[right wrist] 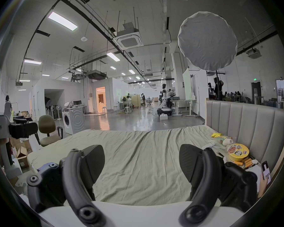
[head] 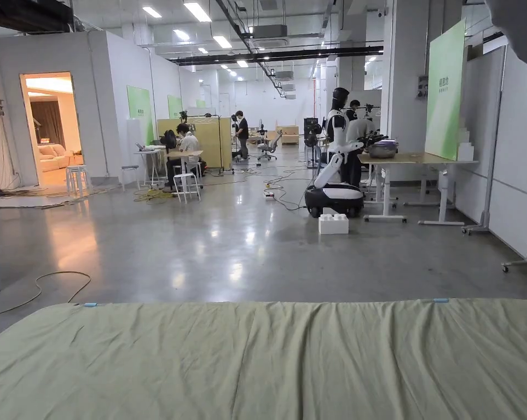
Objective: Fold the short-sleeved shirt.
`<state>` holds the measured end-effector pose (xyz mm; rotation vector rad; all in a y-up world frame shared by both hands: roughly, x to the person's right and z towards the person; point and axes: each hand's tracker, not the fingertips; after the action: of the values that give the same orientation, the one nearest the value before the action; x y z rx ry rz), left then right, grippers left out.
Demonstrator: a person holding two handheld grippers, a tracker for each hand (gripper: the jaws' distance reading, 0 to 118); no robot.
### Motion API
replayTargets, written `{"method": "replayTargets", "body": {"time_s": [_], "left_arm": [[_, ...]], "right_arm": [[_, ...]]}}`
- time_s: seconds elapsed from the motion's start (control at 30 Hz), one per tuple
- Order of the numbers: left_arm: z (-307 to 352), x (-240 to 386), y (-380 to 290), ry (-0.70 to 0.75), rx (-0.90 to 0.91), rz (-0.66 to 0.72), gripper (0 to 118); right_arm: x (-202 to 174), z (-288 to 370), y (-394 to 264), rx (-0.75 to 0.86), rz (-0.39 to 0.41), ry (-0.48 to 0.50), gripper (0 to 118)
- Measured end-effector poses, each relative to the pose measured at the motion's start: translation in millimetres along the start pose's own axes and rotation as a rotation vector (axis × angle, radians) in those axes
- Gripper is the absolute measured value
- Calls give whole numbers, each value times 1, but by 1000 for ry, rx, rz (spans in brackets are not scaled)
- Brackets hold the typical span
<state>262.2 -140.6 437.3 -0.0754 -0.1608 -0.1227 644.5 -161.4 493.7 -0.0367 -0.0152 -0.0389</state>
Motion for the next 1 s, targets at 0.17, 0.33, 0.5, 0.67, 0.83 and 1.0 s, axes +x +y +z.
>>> {"method": "replayTargets", "body": {"time_s": [0.17,0.33,0.5,0.67,0.83,1.0], "left_arm": [[1,-3,2,18,13,57,116],[4,-2,5,63,52,22,118],[7,-2,8,45,66,43,118],[5,1,8,48,62,32,118],[6,3,7,36,53,36,118],[5,3,7,29,50,30,118]], "right_arm": [[2,-7,4,-15,1,-8,118],[5,-5,-4,-22,-31,0,118],[3,-8,-7,-43,-12,-14,118],[-3,-9,-8,-35,37,0,118],[-5,-11,-6,-30,40,14,118],[-6,-12,-4,-30,42,20,118]]}}
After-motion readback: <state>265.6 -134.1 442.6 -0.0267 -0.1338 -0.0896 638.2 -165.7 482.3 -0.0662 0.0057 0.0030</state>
